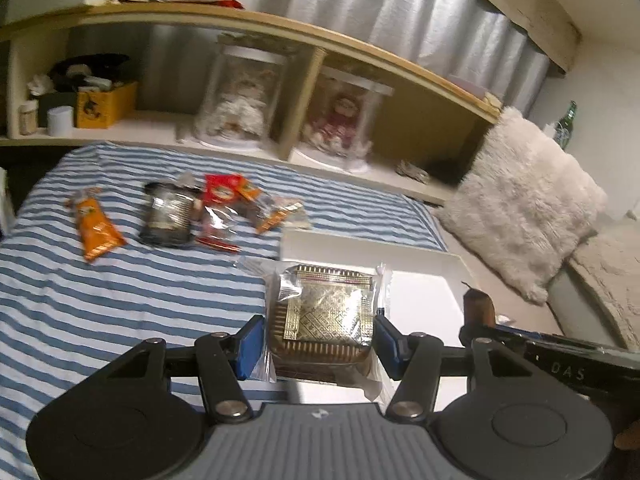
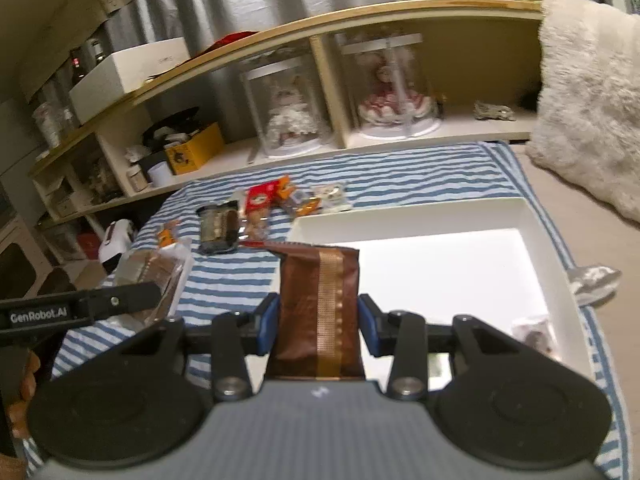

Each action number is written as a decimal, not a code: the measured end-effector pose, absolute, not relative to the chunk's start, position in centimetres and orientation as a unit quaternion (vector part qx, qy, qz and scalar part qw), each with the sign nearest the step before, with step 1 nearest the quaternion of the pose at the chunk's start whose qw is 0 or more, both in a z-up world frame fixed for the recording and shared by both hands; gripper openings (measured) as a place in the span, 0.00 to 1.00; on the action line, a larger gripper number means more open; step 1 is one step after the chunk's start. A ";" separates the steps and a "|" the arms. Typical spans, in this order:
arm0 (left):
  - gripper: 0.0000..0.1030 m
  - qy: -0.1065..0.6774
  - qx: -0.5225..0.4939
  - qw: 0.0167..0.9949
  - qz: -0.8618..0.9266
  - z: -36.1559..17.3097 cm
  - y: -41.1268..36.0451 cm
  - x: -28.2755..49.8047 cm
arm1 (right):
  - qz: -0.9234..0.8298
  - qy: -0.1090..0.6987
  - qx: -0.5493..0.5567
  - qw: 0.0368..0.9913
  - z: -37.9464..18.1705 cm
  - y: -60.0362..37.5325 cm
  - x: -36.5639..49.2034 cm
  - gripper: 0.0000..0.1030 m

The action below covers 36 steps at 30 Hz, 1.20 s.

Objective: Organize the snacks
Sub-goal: 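Carry the cake and chocolate bar into the tray and open both grippers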

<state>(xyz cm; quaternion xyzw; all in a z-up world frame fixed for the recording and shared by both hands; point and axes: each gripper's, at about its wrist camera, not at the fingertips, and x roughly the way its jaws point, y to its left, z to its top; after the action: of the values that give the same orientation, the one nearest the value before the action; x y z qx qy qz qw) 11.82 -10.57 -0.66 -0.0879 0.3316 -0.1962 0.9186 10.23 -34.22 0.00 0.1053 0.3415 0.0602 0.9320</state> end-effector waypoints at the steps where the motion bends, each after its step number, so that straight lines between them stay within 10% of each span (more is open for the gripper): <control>1: 0.57 0.335 -0.086 0.916 -0.203 -0.9 -11.2 12.0 | 0.056 0.343 0.106 0.932 -0.1 -34.6 10.2 0.46; 36: 0.58 0.428 -0.067 0.869 -0.239 -8.7 -17.7 17.9 | -0.059 0.453 0.108 0.883 -6.9 -42.0 14.9 0.46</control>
<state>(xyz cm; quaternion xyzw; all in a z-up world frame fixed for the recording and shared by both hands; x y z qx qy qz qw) 17.93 -17.69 -8.70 -0.0668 0.4275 -0.2392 0.8692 14.92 -42.03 -6.93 0.1082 0.4534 -0.0589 0.8828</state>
